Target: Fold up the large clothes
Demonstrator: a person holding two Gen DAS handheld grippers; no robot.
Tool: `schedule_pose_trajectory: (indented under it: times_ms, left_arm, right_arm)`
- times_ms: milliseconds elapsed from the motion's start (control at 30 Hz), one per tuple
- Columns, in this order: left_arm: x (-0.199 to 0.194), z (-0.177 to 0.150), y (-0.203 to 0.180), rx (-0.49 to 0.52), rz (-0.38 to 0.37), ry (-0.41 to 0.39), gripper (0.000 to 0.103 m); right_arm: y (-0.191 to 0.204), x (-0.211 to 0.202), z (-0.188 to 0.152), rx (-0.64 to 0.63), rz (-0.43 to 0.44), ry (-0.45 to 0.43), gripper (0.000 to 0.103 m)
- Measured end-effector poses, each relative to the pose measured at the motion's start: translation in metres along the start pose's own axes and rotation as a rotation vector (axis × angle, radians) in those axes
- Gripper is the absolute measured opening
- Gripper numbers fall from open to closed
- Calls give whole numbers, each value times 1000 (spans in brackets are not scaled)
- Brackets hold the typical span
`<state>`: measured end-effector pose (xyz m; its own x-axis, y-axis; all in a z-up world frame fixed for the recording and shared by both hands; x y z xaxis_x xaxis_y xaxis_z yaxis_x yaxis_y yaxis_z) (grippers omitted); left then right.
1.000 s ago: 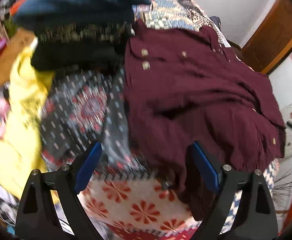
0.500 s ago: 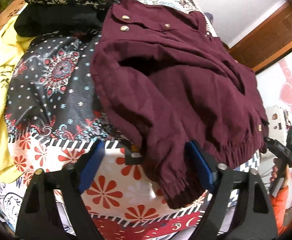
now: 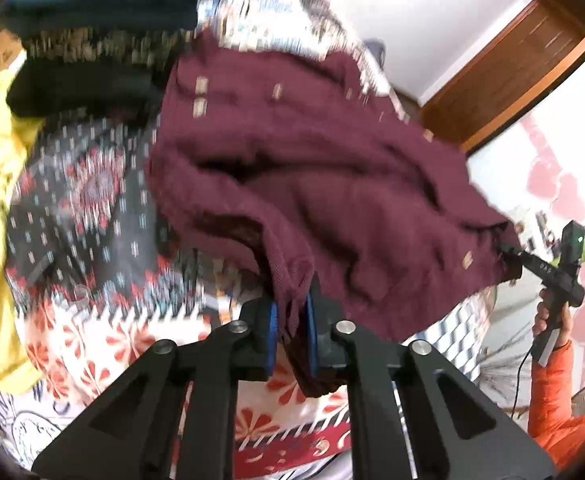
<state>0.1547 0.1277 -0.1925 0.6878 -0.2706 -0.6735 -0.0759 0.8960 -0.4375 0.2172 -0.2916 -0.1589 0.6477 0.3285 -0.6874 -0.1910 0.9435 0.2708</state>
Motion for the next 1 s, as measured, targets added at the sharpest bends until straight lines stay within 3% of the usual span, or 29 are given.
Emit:
schedule_pose_trajectory:
  times_ms: [300,500,767,1000]
  left_arm:
    - [-28,110,-13,-47,-78,-239,8]
    - [0,179,-9,-54,-26,-327,8]
    - [78,240,6,-45,86,-309,7]
    - [158,251,17,54,221,-231,8]
  right_arm:
    - [6,-10,85,-11,44,-190,10]
    - [8,21,140,-17,27,-259,9]
    - [-2,93,183,21,-6,-221,9]
    - [-20,159,185,70,-56,-114,9]
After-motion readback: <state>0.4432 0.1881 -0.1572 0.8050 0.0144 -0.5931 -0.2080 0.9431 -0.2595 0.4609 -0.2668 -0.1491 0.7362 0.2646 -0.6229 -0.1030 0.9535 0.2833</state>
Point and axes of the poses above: each gripper's, at about its wrist camera, not at the fingertips, and x roughly the way its jaws point, y to its left, z to its top, the point moved 3 cm from there along x, roughly the way its jaws point, and after that the axes turned 13 degrees about -y, right-handed, at the moved point
